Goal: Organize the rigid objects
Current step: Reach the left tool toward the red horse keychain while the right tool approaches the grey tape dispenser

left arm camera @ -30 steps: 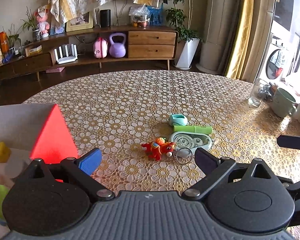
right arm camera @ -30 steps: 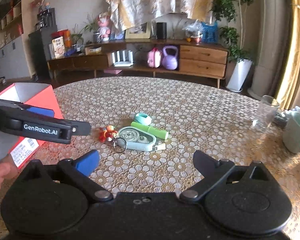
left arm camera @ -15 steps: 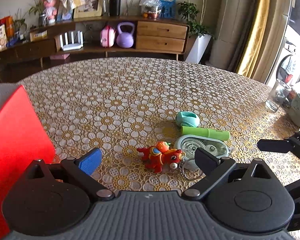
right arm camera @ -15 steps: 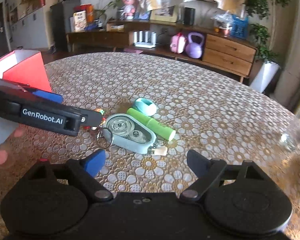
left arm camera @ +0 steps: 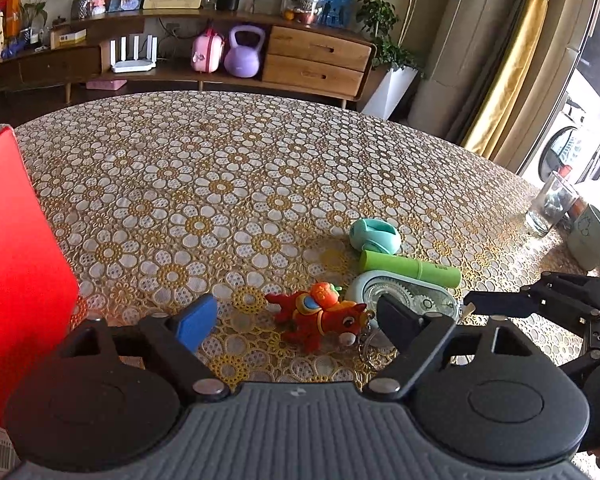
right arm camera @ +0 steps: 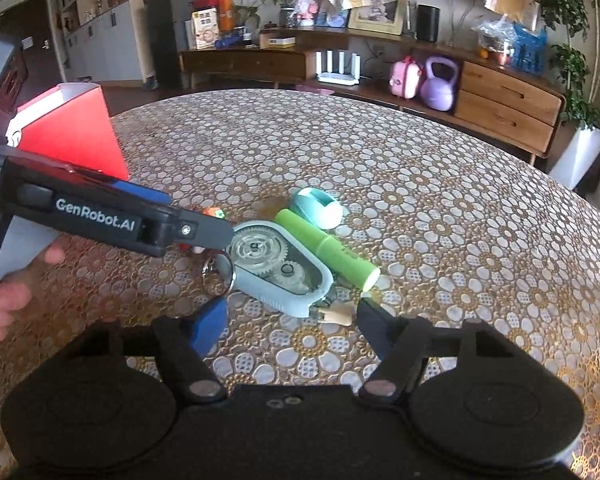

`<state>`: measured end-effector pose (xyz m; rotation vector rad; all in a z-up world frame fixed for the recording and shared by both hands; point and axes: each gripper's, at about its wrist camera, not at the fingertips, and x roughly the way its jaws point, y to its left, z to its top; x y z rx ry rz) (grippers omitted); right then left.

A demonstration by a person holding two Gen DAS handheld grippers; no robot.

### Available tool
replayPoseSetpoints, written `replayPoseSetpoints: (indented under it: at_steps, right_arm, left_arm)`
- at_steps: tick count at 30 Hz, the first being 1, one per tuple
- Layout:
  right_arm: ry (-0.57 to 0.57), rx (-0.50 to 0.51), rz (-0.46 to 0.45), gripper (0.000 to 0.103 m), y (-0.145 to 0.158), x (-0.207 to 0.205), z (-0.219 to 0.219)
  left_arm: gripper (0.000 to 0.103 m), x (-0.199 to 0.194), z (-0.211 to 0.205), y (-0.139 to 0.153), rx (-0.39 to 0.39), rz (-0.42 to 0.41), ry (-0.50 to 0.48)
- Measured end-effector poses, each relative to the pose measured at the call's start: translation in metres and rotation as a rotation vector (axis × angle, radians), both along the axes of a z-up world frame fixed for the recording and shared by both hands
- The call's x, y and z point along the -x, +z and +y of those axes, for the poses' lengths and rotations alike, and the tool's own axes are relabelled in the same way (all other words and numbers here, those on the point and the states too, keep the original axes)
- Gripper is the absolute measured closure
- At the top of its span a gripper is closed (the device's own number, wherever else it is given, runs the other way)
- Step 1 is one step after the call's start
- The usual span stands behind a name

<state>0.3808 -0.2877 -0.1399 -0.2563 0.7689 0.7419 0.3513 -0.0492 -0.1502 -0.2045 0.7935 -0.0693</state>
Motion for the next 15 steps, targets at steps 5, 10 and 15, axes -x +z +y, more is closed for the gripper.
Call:
replayPoseSetpoints:
  at_steps: [5,10,15]
  right_arm:
    - [0.016,0.007,-0.002,0.033,0.001,0.001,0.001]
    - [0.037,0.025,-0.021,0.034,0.0,0.0,0.005]
    - [0.033,0.015,-0.023,0.039,-0.001,-0.002,0.007]
  left_arm:
    - [0.045,-0.001,-0.003,0.001,0.023,-0.005,-0.044]
    - [0.051,0.0,-0.003,0.001,0.018,-0.019,-0.058]
    - [0.052,0.003,0.007,0.0,0.033,-0.022,-0.041]
